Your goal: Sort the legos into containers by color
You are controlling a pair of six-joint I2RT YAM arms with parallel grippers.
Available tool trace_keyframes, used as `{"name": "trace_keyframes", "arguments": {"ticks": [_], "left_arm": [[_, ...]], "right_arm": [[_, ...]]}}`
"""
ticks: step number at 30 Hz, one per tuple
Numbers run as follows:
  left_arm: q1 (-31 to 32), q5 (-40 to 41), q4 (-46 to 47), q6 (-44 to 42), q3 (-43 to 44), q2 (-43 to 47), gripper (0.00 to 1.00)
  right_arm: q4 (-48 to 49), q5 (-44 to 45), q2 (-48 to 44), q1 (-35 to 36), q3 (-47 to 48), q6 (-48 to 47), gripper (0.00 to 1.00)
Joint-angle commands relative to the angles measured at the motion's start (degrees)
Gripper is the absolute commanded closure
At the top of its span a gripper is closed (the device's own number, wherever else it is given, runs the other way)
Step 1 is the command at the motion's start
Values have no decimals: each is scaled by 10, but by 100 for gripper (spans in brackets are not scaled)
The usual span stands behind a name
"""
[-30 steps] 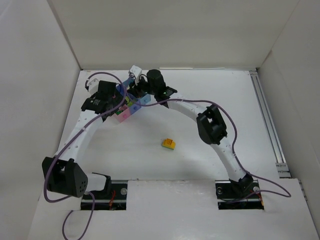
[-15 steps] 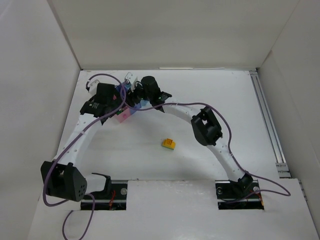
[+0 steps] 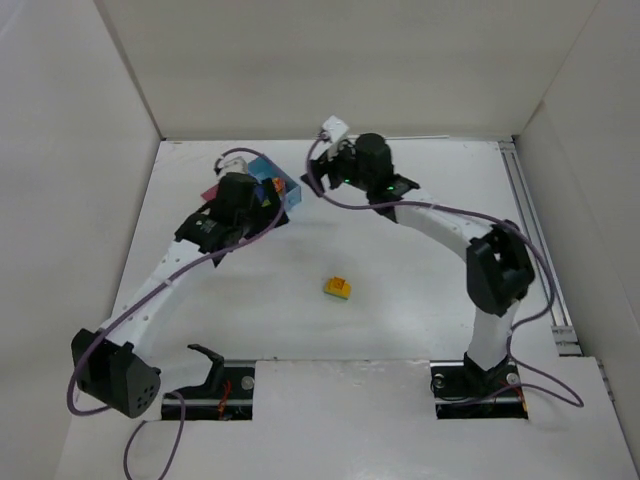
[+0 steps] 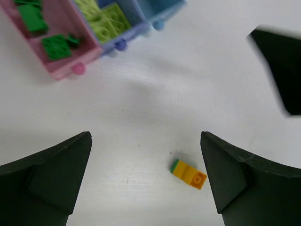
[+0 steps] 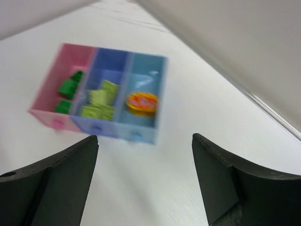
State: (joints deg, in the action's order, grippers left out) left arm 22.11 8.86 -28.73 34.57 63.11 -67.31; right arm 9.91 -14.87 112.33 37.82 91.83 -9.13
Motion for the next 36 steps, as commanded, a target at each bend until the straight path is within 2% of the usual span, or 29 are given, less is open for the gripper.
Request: {"name": "trace_keyframes", "arguments": {"ticks": [1, 2, 4, 6, 8, 12, 14, 15, 21, 25, 28, 33, 36], "left_arm": [[125, -3, 25, -26, -6, -42, 0], [155, 6, 19, -18, 12, -59, 0], [206, 6, 14, -12, 18, -106, 0], [265, 12, 9, -5, 39, -138, 7], [299, 12, 3, 6, 45, -178, 8], [338, -2, 16, 6, 57, -217, 12], [345, -2, 16, 14, 63, -229, 14], [345, -2, 16, 14, 63, -239, 21], [345, 23, 4, 21, 74, -280, 41], [345, 50, -32, 10, 101, -305, 42], [345, 56, -44, 10, 109, -305, 35], [345, 72, -49, 5, 109, -317, 35], [345, 67, -49, 5, 109, -322, 42]], "right_arm": [[52, 61, -107, -82, -121, 55, 14], [52, 69, -133, -108, -190, 55, 14], [52, 102, -213, -127, -255, 60, 14], [38, 133, -279, -133, -326, 60, 14], [13, 174, -317, -138, -361, 60, 14], [-12, 187, -384, -151, -414, 67, 14], [-17, 187, -405, -151, -426, 72, 14], [-17, 187, -410, -151, -434, 72, 14], [-23, 187, -416, -161, -440, 77, 14], [-23, 182, -416, -161, -440, 77, 14], [-28, 182, -416, -166, -440, 77, 14], [-28, 171, -416, -166, -440, 77, 14], [-28, 171, -416, -166, -440, 77, 14]]}}
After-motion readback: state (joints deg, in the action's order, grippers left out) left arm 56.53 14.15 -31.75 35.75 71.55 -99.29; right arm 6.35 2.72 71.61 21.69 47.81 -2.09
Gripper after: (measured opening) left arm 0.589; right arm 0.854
